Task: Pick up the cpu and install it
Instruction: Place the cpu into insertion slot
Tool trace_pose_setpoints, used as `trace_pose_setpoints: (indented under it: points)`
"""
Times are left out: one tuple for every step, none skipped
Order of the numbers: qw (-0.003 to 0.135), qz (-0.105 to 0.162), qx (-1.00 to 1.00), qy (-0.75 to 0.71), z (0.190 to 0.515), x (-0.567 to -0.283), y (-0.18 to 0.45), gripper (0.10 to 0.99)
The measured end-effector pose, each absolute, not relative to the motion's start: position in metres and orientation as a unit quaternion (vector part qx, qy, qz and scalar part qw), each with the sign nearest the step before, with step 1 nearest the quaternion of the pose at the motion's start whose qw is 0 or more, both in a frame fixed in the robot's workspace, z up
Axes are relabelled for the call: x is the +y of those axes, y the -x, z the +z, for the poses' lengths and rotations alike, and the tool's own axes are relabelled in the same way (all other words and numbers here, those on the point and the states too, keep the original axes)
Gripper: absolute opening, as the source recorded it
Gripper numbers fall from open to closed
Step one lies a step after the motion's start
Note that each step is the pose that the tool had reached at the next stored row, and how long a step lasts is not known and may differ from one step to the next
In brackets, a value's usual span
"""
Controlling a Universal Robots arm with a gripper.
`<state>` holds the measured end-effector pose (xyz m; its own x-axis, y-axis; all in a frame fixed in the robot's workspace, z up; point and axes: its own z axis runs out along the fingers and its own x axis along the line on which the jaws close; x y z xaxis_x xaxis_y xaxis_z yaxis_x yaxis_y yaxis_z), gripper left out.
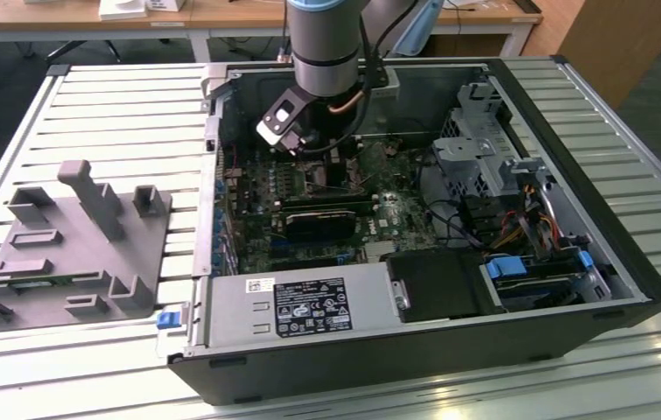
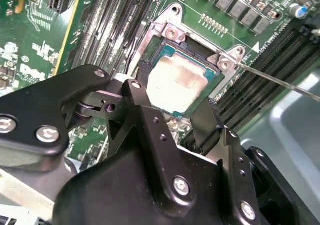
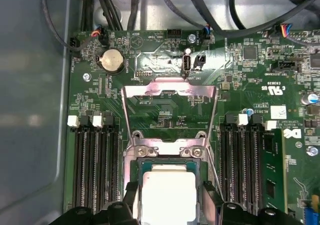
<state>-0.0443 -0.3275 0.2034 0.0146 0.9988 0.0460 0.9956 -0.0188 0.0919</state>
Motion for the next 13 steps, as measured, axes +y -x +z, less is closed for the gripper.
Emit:
trace_pose_setpoints:
  points:
    - [0.017, 0.048, 0.7, -0.712, 0.205, -0.3275, 0.0443, 0.612]
    - [0.016, 0.048, 0.7, -0.712, 0.2063, -0.3275, 0.0443, 0.612]
    - [0.016, 0.048, 0.7, -0.712, 0.2073, -0.3275, 0.0443, 0.596]
    - [0.016, 0.048, 0.7, -0.712, 0.2079, -0.3275, 0.0443, 0.533]
    - [0.016, 0.048, 0.7, -0.712, 0.2083, -0.3275, 0.0443, 0.533]
    - [0.016, 0.048, 0.7, -0.712, 0.2088, -0.3275, 0.0443, 0.471]
    - [0.016, 0.048, 0.7, -0.712, 0.2093, -0.3275, 0.0442, 0.412]
    - [0.015, 0.047, 0.7, -0.712, 0.2104, -0.3275, 0.0442, 0.353]
    - [0.015, 0.047, 0.7, -0.712, 0.211, -0.3275, 0.044, 0.294]
    - [0.014, 0.046, 0.7, -0.712, 0.2113, -0.3275, 0.0439, 0.294]
    - [0.014, 0.046, 0.7, -0.712, 0.2115, -0.3274, 0.0436, 0.235]
    - [0.013, 0.045, 0.7, -0.712, 0.2119, -0.3275, 0.0435, 0.176]
    - [0.013, 0.045, 0.7, -0.712, 0.2124, -0.3275, 0.0435, 0.118]
